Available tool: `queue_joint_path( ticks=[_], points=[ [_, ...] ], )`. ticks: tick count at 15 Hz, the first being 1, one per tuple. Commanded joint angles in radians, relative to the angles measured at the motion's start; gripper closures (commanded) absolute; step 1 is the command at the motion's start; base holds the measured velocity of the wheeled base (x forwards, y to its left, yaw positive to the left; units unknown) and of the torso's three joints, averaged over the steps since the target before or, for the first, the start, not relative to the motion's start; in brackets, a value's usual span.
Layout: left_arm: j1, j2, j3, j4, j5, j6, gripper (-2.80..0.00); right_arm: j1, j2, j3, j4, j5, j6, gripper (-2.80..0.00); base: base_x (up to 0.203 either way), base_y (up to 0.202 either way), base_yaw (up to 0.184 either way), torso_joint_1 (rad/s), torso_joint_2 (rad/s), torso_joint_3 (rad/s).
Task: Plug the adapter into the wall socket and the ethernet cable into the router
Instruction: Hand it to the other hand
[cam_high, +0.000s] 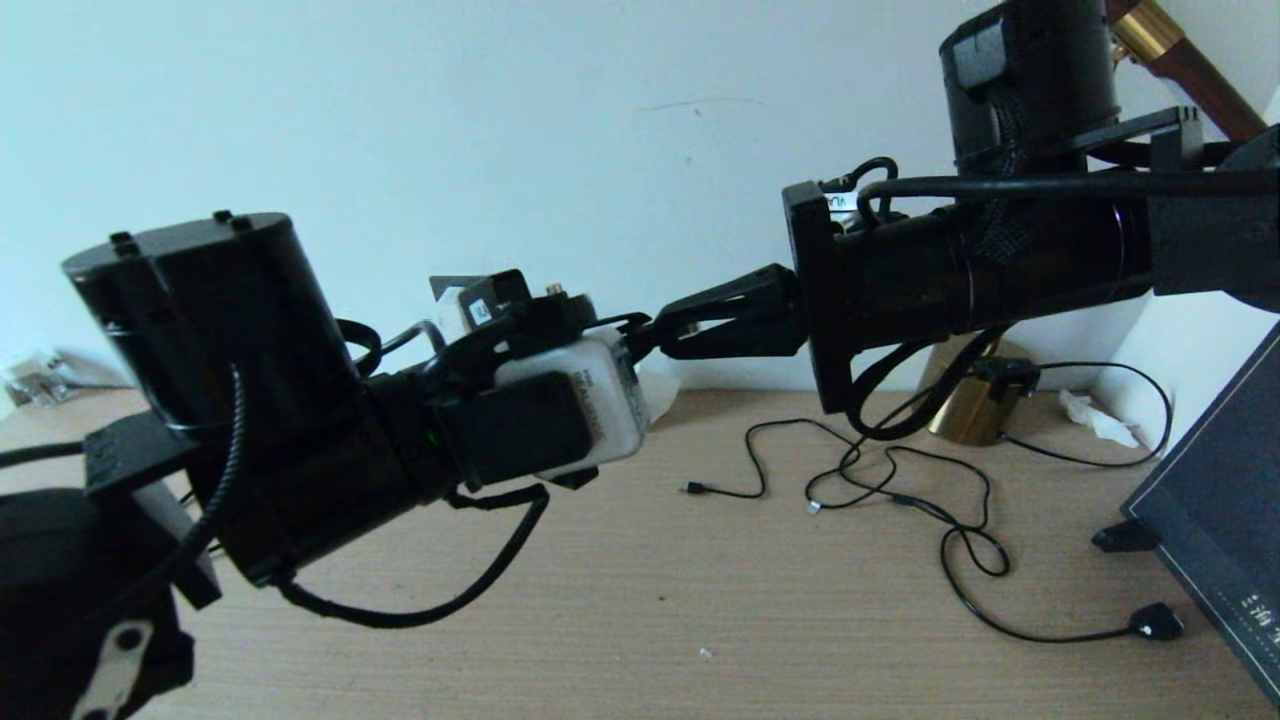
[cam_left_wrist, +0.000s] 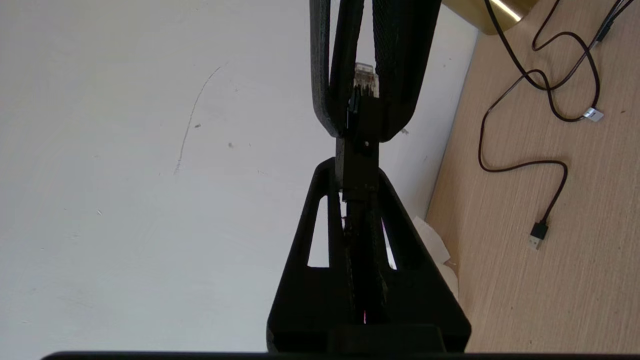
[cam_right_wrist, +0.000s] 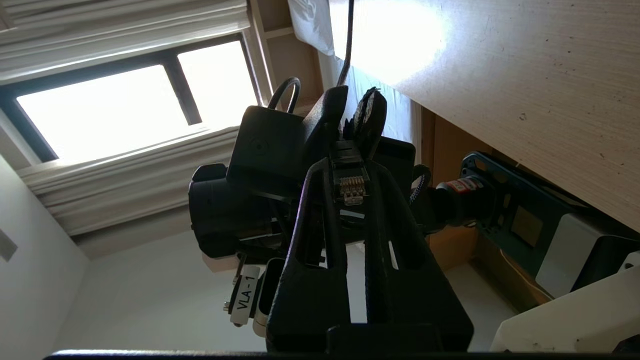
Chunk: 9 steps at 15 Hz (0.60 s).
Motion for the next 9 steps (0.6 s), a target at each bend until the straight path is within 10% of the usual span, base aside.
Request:
queue_joint_path(
  ticks=[1, 4, 5, 9],
  points=[
    [0.0, -0.005, 0.002, -0.006, 0.0, 0.006, 0.0, 0.0, 0.001, 0.002, 0.003, 0.004, 0.007, 0.0, 0.0, 0.0, 0.0, 0.0, 0.0, 0.0],
    [0.0, -0.008, 0.008, -0.006, -0.002, 0.006, 0.0, 0.0, 0.0, 0.004, 0.003, 0.004, 0.014, 0.0, 0.0, 0.0, 0.0, 0.0, 0.0, 0.0],
    [-0.001, -0.009, 0.008, -0.006, -0.003, 0.006, -2.8, 0.0, 0.0, 0.004, 0.004, 0.004, 0.014, 0.0, 0.0, 0.0, 0.0, 0.0, 0.0, 0.0],
    [-0.012, -0.047, 0.022, -0.006, -0.016, 0.006, -2.8, -0.008, -0.012, 0.004, 0.004, 0.006, 0.092, 0.0, 0.0, 0.0, 0.0, 0.0, 0.0, 0.0]
  ],
)
